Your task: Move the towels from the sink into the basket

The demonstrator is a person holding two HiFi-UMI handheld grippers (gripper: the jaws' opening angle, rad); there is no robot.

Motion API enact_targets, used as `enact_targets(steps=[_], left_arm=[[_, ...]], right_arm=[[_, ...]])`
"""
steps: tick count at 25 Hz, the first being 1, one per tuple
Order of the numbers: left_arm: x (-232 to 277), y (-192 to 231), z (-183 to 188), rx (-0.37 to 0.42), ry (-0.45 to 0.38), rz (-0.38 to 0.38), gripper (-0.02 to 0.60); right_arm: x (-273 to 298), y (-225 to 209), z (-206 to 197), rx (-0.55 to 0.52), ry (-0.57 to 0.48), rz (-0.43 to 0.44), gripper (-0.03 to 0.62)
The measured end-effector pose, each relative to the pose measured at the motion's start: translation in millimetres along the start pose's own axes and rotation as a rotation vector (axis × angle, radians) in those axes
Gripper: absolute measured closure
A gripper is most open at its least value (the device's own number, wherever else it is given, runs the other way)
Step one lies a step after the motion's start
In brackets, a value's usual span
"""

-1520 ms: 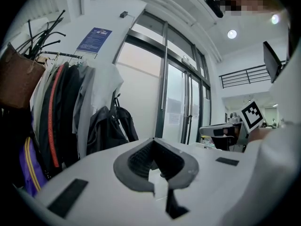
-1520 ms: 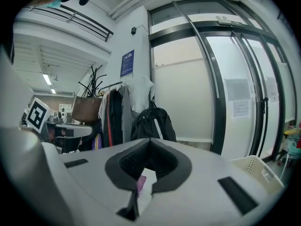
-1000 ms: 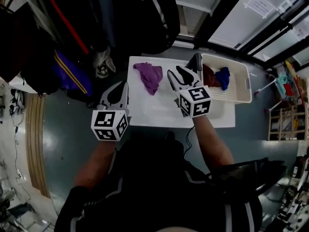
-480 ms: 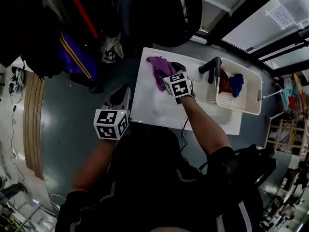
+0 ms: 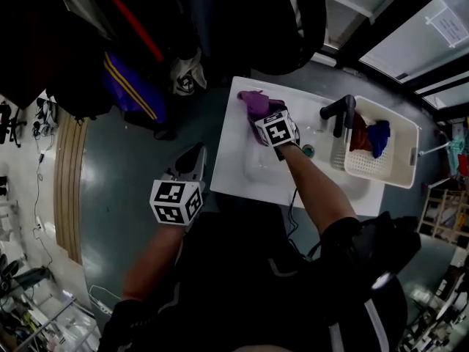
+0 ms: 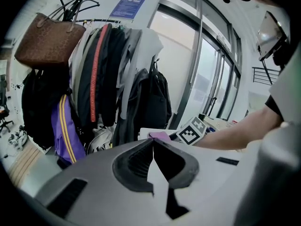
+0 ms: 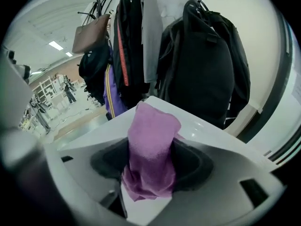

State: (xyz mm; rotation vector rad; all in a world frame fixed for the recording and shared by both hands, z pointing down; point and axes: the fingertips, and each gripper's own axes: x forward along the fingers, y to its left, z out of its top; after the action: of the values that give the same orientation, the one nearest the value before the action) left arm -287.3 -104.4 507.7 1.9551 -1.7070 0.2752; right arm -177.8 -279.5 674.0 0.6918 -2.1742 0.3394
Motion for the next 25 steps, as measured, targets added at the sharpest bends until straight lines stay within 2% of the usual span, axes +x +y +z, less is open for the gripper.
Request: enact_targets(steps=[2,4,6,9,12,19,22,25], left_arm=[[-2,-1,1,0.005,-0.003,-0.001,0.574],[-5,0,1,0.009,-0.012,0.000,0.574],[-9,1,3,0.004,-0.029,-0.004,0.574],[-14,1,10,-0.029,-0.064,-0.035,0.574],[-21,-7,14,-0.008,-0.083,-0.074,0.574],[-5,-30,34,-0.012,-0.110,-0.257,0.574],[-3,-50,42,0.028,-0.109,-0.314,0.574],[-7,-89,57,0.078,-0.142,-0.394,0.574]], right_arm=[[1,2,2,0.000,-0.009,0.013,0.348],[-1,7,2,-0.007,-0.013,0.024,0.446],[-4,13,1,0.011,-0.005,0.028,0.476],[-16,20,2,0.104,-0.008,0.038,0.485],[-42,32,10,0.113,-0.062,0.037,0.488],[-134,41,36,0.185,-0.252,0.004,0.490],[-182,46,45,0.177,-0.324,-0.027,0.490],[-237,43,43,0.187,-0.401,-0.092,0.489]])
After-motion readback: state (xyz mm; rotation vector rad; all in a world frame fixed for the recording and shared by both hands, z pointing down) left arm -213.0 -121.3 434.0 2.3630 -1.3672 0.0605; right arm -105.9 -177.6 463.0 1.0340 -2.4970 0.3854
